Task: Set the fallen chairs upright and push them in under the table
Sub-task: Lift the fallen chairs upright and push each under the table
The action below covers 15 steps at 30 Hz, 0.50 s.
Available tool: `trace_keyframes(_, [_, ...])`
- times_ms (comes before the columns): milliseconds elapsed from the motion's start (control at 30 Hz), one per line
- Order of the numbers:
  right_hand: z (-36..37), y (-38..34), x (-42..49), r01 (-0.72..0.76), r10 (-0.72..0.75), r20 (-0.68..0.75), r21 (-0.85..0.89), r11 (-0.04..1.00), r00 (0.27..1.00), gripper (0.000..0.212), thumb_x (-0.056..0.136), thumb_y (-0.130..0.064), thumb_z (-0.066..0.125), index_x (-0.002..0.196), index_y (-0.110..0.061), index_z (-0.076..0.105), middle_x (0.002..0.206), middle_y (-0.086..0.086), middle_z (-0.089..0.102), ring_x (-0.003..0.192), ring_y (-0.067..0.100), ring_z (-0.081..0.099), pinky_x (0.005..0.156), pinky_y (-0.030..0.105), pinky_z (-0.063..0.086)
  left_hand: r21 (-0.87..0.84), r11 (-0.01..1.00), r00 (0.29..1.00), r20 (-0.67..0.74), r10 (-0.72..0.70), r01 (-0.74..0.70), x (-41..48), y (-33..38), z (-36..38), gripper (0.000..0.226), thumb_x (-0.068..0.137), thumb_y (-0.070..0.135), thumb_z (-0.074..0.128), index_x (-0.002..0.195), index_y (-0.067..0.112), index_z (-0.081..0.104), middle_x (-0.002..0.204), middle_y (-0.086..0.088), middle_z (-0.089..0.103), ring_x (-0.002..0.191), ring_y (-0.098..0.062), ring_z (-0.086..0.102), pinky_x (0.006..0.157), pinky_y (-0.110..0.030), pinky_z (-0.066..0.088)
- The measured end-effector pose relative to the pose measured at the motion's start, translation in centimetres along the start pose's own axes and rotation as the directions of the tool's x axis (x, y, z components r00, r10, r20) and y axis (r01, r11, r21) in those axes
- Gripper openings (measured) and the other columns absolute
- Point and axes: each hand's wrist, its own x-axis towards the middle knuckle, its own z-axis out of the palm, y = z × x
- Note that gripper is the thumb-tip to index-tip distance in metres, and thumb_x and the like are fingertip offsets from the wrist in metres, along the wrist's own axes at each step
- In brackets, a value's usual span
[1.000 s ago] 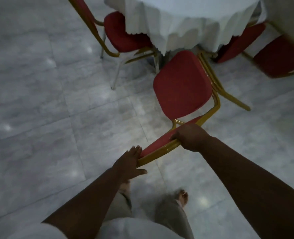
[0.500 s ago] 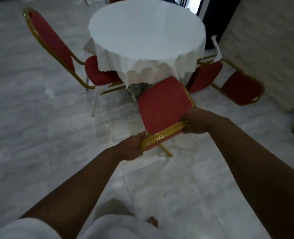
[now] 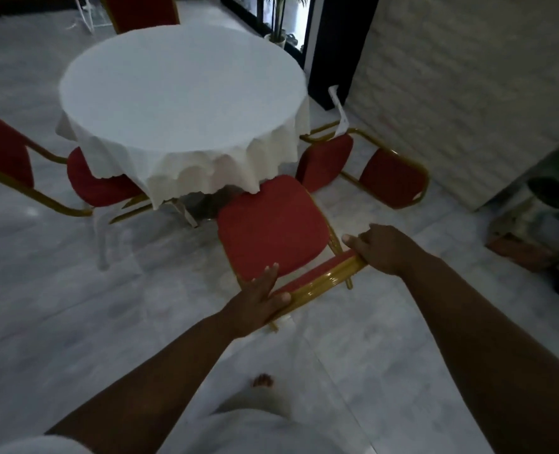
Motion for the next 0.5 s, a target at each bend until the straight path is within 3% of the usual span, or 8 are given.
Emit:
trace_keyframes(67, [-0.6,2.7,1.1,0.077,-0.076,-0.077,0.003,0.997,0.994,0.057,0.097,-0.050,0.038,0.058,-0.015,0.060,0.079,0.015,0.067,0.114,0.032,0.056,0.096,0.038,0.040,0.017,1.000,1.000,0.006,-0.023,0.023,2.1,2.0,1.2,0.114,0.059,0.097,0.027,0.151,0.033,0.004,0.161,0.006,0.004,0.147,-0.012,0.002,0.120,-0.046,0.009])
trace_keyframes(167, [-1.7,5.9,2.6,0.171,-0.170,-0.110,0.002,0.985,0.979,0.048,0.100,-0.026,0.038,0.053,-0.026,0.047,0.065,0.007,0.058,0.085,0.029,0.061,0.104,0.043,0.037,0.032,0.997,0.998,0.017,-0.064,0.063,4.9,4.9,2.7,0.112,0.062,0.093,0.027,0.152,0.032,0.001,0.161,0.007,0.001,0.147,-0.011,-0.003,0.120,-0.047,0.007])
trace_keyframes(267, [-2.1,8.9,3.8,0.205,-0.199,-0.222,0.004,0.979,0.955,0.050,0.099,-0.033,0.034,0.069,-0.009,0.067,0.073,0.013,0.067,0.082,0.026,0.062,0.100,0.036,0.039,0.035,0.995,0.995,0.006,-0.095,0.095,7.0,6.5,4.1,0.108,0.066,0.090,0.031,0.151,0.033,-0.003,0.161,0.007,-0.002,0.147,-0.013,-0.005,0.120,-0.047,0.005])
trace_keyframes(400, [-2.3,12.7,5.2,0.244,-0.195,-0.332,0.115,0.963,0.923,0.072,0.088,-0.051,0.021,0.084,-0.001,0.073,0.087,0.018,0.072,0.097,0.028,0.064,0.093,0.032,0.039,0.089,0.987,0.990,-0.059,-0.129,0.134,9.8,8.5,6.0,0.105,0.070,0.087,0.030,0.151,0.032,-0.007,0.160,0.006,-0.005,0.147,-0.013,-0.006,0.120,-0.046,0.004])
trace_keyframes(500, [-3.2,15.1,6.1,0.206,-0.141,-0.321,0.178,0.962,0.936,0.056,0.097,-0.040,0.033,0.091,0.000,0.073,0.112,0.024,0.068,0.120,0.034,0.055,0.100,0.039,0.037,0.121,0.972,0.971,-0.156,-0.182,0.202,11.7,10.0,7.7,0.110,0.065,0.093,0.028,0.150,0.033,-0.007,0.161,0.006,-0.005,0.147,-0.014,-0.006,0.120,-0.046,0.005])
